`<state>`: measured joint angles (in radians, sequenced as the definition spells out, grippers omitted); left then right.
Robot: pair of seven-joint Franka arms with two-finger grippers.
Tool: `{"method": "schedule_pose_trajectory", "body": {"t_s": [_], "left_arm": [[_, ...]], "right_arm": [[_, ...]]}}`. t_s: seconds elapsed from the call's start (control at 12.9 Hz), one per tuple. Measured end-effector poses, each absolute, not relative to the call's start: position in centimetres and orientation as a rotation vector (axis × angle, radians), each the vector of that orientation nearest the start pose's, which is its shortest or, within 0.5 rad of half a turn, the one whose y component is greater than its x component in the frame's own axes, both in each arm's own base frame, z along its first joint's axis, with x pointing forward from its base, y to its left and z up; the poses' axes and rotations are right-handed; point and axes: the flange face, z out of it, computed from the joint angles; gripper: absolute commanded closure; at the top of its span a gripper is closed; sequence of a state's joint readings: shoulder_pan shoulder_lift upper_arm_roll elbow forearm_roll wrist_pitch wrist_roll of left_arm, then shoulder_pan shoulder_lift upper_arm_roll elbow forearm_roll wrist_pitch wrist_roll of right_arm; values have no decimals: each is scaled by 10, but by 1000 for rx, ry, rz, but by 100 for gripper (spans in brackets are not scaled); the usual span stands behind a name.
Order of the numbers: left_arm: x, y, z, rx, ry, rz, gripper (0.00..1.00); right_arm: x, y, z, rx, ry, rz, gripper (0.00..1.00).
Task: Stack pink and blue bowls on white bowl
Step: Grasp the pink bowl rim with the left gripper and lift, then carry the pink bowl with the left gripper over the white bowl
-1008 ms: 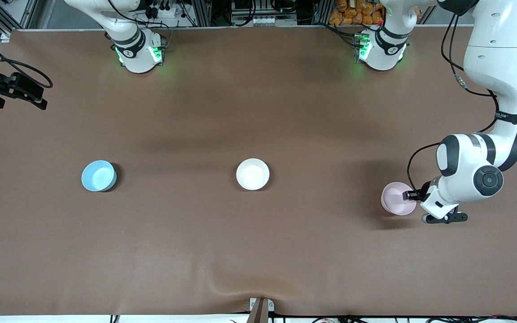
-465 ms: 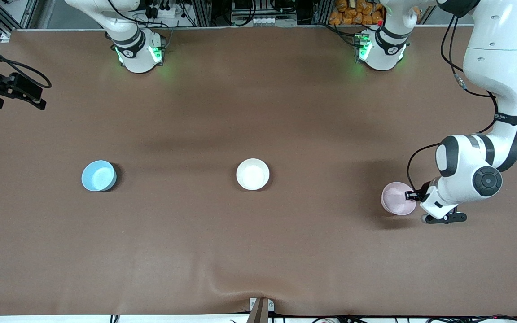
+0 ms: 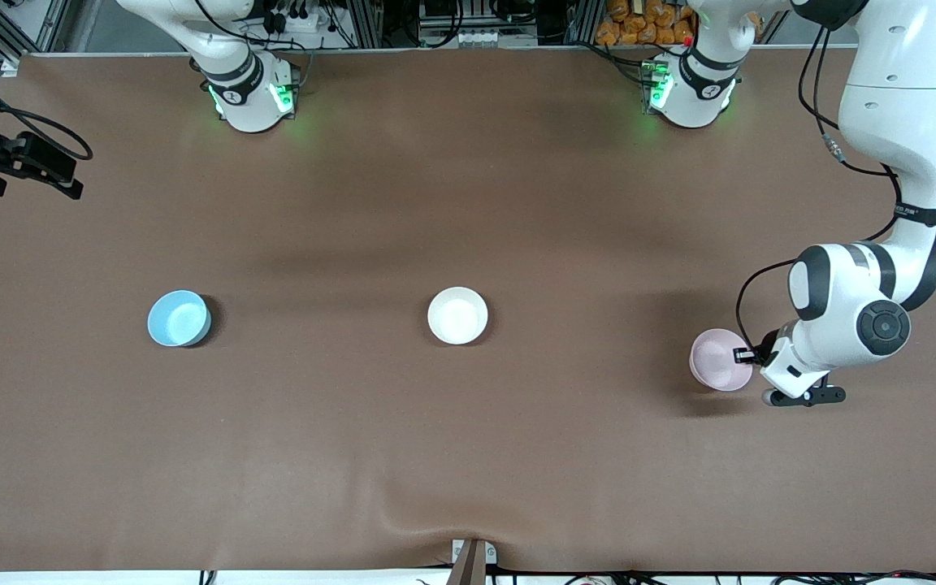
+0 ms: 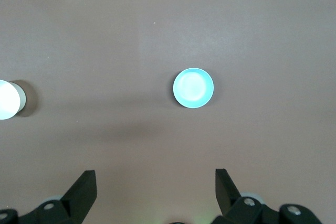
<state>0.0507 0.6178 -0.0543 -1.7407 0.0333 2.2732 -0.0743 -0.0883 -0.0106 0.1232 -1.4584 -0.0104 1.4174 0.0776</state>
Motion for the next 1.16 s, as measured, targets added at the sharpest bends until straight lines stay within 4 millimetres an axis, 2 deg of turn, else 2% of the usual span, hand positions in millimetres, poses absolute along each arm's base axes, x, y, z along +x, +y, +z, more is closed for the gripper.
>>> {"method": "schedule_pose_trajectory", "body": {"t_s": [0.23,0.54,0.7,1.16], "left_arm": [[664,-14,241,-3191,-55,79,100],[661,-63,307,-3296,-11,38,100],[656,-91,332,-3318,63,11,100],[637,-203,366,-3380,330,-33,100]], "right_arm": [[535,18,669,-3154,70,48,0],[535,18,669,-3154,70,49,0],[535,18,669,-3154,70,50,0],[535,18,668,-3154,70,51,0]]}}
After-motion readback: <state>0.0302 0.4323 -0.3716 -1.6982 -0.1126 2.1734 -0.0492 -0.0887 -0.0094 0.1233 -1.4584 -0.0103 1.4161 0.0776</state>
